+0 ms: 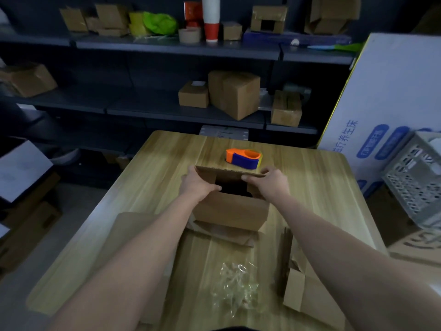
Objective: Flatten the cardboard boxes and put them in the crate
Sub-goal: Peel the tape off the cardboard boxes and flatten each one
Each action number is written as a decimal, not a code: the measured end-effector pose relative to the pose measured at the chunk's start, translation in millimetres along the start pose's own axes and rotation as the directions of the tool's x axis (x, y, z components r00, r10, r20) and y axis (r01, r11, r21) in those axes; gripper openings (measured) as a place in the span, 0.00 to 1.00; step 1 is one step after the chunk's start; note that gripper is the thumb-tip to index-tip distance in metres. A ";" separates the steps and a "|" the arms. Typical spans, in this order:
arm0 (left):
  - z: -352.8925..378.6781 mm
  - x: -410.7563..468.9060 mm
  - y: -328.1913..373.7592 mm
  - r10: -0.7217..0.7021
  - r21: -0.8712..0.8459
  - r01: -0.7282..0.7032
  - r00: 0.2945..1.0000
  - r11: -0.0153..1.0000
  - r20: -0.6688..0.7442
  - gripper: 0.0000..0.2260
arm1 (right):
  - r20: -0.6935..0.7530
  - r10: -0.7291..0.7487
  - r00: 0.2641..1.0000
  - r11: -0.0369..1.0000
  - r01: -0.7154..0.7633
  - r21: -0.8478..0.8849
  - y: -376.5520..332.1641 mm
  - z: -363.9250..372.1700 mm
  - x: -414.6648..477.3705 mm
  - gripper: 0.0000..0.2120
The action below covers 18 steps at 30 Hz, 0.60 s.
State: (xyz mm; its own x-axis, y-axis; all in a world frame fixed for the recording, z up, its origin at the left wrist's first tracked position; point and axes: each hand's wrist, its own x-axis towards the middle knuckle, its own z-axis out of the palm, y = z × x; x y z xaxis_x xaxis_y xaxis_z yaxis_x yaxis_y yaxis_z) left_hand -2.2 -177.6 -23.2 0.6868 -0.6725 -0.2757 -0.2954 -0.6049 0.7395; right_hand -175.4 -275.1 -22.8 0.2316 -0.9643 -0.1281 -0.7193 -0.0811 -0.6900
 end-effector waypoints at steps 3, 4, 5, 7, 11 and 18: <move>-2.6 2.8 -0.5 0.016 0.123 -0.002 0.993 0.992 -0.115 0.32 | -0.054 0.006 0.999 0.998 -0.002 0.067 -3.3 0.7 -1.2 0.41; -2.9 2.7 -1.2 0.011 0.141 0.009 0.990 0.990 -0.140 0.31 | -0.069 0.006 0.998 0.996 0.000 0.084 -4.8 0.4 -1.0 0.41; -2.7 2.3 -1.3 0.005 0.152 0.019 0.987 0.988 -0.161 0.30 | -0.080 0.007 0.997 0.995 0.000 0.097 -6.2 0.1 -0.1 0.41; -1.5 0.3 -1.3 0.007 0.156 0.027 0.977 0.987 -0.214 0.28 | -0.095 0.016 0.995 0.992 -0.004 0.124 -8.4 -0.1 1.7 0.40; -2.0 1.4 -1.4 -0.020 0.118 0.054 0.963 0.992 -0.270 0.23 | -0.063 -0.019 0.998 0.990 0.028 0.140 -14.4 0.4 6.3 0.34; -12.1 11.5 0.7 -0.104 0.077 0.119 0.979 0.990 -0.173 0.24 | -0.081 -0.077 0.994 0.972 0.093 0.217 -19.1 5.0 9.5 0.29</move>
State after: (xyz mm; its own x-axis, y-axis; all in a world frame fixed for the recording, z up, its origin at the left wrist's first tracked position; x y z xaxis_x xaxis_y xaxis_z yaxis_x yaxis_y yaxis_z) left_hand 13.5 -180.7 -18.5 0.8184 -0.5219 -0.2404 -0.2621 -0.7113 0.6522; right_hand -156.2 -281.5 -14.4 0.2328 -0.9724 -0.0163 -0.5355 -0.1142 -0.8368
